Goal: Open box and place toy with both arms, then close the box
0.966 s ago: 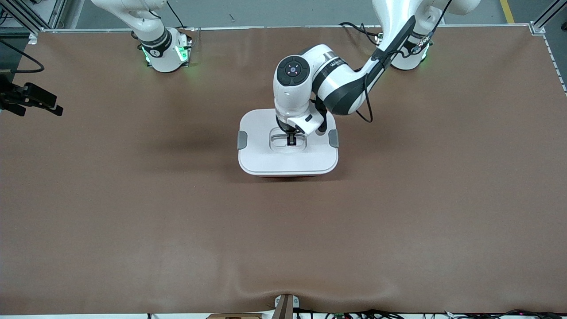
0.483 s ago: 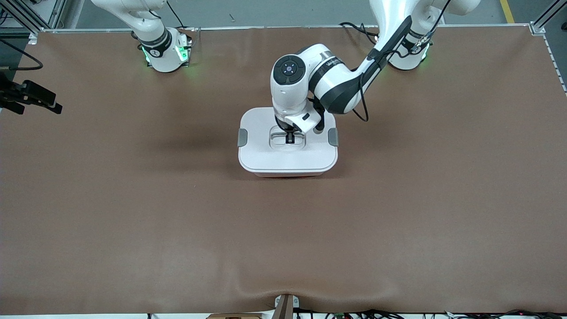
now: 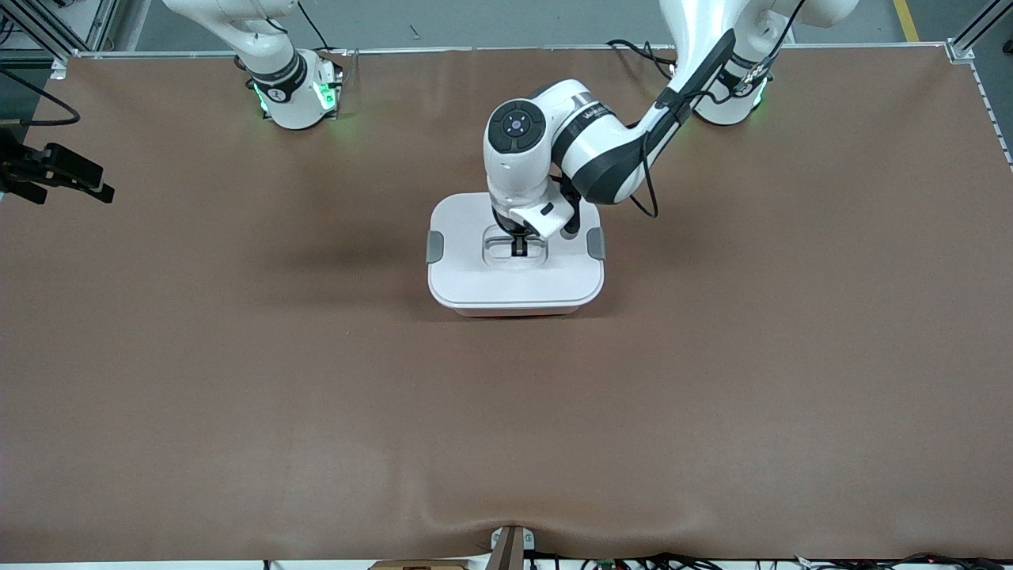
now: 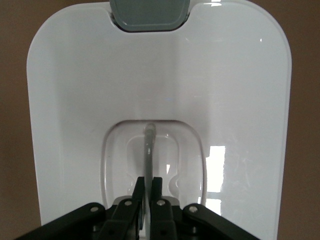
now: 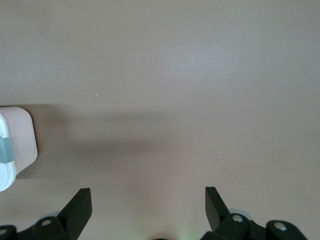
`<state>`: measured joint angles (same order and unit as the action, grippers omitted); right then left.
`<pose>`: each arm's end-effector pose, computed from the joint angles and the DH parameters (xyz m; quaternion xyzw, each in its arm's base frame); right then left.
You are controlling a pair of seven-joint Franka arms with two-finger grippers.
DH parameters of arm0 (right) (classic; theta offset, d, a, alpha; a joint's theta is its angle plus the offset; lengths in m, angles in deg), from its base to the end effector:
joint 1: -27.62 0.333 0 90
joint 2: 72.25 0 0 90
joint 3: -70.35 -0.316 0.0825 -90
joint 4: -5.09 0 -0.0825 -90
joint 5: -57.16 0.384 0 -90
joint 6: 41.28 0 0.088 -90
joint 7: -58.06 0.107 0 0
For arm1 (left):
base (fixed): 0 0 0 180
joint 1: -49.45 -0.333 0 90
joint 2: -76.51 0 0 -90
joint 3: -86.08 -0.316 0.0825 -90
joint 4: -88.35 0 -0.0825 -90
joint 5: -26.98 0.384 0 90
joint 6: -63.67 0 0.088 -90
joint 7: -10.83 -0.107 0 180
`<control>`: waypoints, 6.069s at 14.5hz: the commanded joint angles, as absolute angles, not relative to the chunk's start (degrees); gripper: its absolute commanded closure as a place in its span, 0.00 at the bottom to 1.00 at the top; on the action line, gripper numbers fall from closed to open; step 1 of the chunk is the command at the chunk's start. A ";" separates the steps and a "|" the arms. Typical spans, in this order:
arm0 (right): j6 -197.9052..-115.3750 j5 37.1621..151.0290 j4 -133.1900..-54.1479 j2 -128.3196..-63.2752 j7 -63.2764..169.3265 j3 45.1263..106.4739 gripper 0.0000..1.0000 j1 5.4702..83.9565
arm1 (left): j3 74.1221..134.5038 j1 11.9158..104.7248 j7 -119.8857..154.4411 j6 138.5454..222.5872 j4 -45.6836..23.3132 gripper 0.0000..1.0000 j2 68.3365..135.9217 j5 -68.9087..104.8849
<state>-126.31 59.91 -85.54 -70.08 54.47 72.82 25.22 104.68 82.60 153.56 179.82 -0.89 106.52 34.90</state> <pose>0.5321 -0.0403 0.6327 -0.9992 0.0098 0.0280 0.0269 0.4555 -0.5142 0.3528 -0.7094 -0.7045 0.0170 0.0149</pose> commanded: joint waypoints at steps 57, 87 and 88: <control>-127.15 57.51 -84.21 -70.66 58.32 72.72 0.00 26.82 | 104.00 50.25 71.95 165.44 6.35 0.00 90.31 35.07; -127.06 57.60 -84.30 -70.66 58.41 72.72 0.00 26.56 | 83.70 50.41 13.12 150.06 -7.80 0.00 66.93 24.87; -127.06 57.60 -84.30 -70.66 58.41 72.72 0.00 26.56 | 83.88 50.59 10.76 150.06 -7.80 0.00 66.84 25.65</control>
